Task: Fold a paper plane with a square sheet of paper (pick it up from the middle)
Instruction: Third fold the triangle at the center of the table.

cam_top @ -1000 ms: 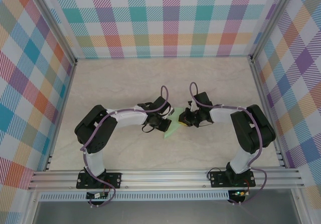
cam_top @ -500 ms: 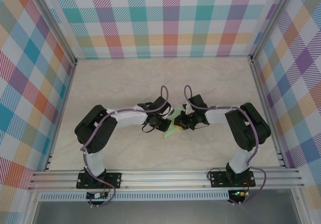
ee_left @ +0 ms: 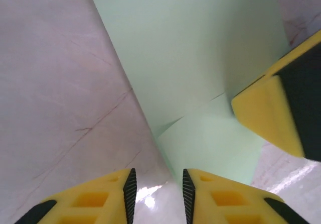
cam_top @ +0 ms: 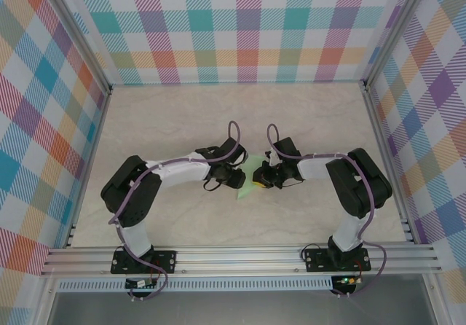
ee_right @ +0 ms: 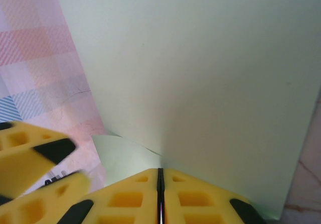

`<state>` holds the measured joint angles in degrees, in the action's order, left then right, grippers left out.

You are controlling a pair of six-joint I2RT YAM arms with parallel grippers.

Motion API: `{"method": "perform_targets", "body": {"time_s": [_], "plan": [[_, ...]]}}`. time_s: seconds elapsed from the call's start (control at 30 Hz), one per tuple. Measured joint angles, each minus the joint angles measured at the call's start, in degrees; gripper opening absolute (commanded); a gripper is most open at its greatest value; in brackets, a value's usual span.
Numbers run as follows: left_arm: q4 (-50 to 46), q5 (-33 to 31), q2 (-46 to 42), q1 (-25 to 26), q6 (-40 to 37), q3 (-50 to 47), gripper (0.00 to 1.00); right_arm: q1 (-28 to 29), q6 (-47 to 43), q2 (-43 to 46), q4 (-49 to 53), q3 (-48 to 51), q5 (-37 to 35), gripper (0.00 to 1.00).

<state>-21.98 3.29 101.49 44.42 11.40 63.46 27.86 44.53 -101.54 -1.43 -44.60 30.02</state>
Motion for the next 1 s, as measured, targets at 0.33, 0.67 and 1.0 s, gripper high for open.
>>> {"method": "perform_targets", "body": {"time_s": [0.33,0.67,1.0], "plan": [[1.18,8.0,-6.97,0.0,8.57,-1.46,0.24,0.0,-0.04,0.0,0.28,-0.11,-0.42,0.1],[6.49,16.76,-0.13,0.0,18.51,-2.34,0.22,0.0,-0.04,-0.44,1.03,-0.85,-0.37,0.1],[7.87,17.94,2.82,0.0,20.79,-3.67,0.21,0.0,-0.24,-0.92,1.01,-1.29,-0.02,0.1]]}}
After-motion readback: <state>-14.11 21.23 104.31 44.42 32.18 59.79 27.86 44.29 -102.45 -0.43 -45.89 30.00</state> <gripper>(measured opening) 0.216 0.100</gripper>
